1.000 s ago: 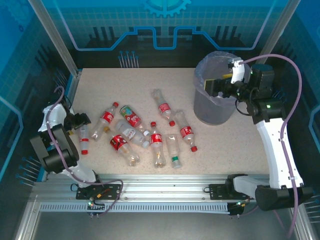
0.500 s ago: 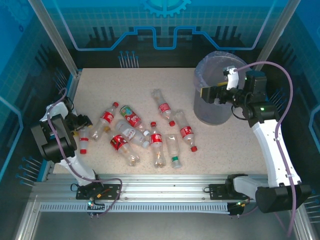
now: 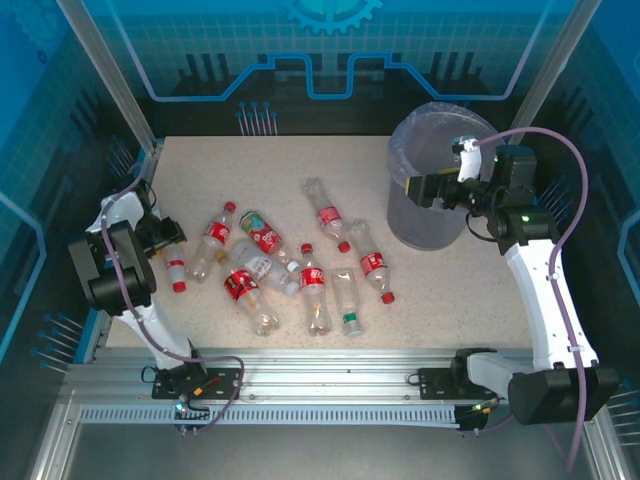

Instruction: Put the plastic bottles in the bin

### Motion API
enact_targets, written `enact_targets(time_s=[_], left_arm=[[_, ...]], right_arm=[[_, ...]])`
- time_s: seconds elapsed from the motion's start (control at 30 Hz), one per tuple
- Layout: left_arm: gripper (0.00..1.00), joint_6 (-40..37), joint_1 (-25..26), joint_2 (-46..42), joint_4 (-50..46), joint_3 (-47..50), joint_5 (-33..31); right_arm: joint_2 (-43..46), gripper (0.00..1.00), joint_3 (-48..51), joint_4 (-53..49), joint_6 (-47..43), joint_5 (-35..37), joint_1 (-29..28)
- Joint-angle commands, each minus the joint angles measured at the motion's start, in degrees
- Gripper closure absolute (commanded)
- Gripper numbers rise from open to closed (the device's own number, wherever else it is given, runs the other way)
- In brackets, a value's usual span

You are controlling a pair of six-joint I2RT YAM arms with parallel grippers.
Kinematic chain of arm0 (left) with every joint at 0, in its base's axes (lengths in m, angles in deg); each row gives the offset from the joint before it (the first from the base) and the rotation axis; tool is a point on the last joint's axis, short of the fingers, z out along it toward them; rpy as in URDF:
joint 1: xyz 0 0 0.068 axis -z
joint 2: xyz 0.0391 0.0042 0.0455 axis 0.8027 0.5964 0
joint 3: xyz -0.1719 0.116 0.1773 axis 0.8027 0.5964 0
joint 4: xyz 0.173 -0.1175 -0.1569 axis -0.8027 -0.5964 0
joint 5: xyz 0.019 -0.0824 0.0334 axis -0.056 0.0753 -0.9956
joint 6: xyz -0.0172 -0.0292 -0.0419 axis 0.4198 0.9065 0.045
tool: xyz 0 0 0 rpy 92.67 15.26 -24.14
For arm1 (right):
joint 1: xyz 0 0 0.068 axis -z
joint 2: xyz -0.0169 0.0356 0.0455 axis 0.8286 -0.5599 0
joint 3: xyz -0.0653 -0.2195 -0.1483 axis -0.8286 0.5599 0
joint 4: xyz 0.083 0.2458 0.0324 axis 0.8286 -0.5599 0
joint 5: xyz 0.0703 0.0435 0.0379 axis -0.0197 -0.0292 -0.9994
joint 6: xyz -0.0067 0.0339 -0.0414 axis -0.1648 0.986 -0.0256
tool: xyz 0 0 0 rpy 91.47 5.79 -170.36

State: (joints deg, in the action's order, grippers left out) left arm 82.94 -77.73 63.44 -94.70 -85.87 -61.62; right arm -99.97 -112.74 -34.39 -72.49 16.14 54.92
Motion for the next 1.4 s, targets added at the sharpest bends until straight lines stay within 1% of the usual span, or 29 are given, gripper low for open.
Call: enact_targets(time_s=[0.0,0.13,0.23,0.33,0.4,0.47,0.6,0.77,0.87,0.97,1.2,1.37], left_arm=[[0.44,0.0,3.8,-4.0,-2.7,-4.4,-2.8],[0.44,0.4,9.2,-7.2,-5.2,-10.7,-4.3],[0.44,0.9,15.4,-11.2,-5.1,-14.3,-3.2],[0.46,1.3,21.7,-14.8,-3.1,-15.6,-0.4],[0.45,1.1,26.1,-16.7,-2.1,-15.4,0.1],[0.45,0.7,29.7,-18.5,0.3,-13.2,3.2],[0.45,1.2,35.3,-22.2,8.2,-4.9,12.6],[0.45,4.7,36.4,-24.2,20.2,4.8,25.6],[0.45,3.8,37.2,-24.2,24.3,7.7,29.0],[0.45,2.8,37.8,-24.0,27.0,9.3,32.4],[0.44,3.4,38.6,-23.3,32.2,11.1,35.6],[0.44,5.1,40.0,-22.2,34.9,10.8,35.6]], right_arm=[[0.0,0.03,-1.5,-1.4,0.8,0.7,0.9],[0.6,0.05,-2.4,-1.2,2.9,-1.0,0.9],[0.8,0.05,-3.5,-1.2,4.6,-3.8,0.4],[0.6,0.06,-4.7,-1.4,6.0,-2.7,-2.4],[0.3,0.07,-5.8,-1.8,6.4,-0.9,-5.9],[-0.2,0.07,-6.6,-1.7,6.9,0.2,-9.0],[-2.4,0.07,-7.5,0.6,9.3,0.3,-15.0],[-7.9,0.07,-8.2,3.8,10.9,1.8,-21.8],[-12.0,0.07,-8.6,5.8,11.9,2.4,-24.6],[-15.9,0.07,-8.9,9.8,13.9,1.8,-26.3],[-27.1,0.07,-14.6,15.8,18.5,0.9,-28.9],[-32.1,0.07,-16.5,19.3,20.8,-1.6,-30.0]])
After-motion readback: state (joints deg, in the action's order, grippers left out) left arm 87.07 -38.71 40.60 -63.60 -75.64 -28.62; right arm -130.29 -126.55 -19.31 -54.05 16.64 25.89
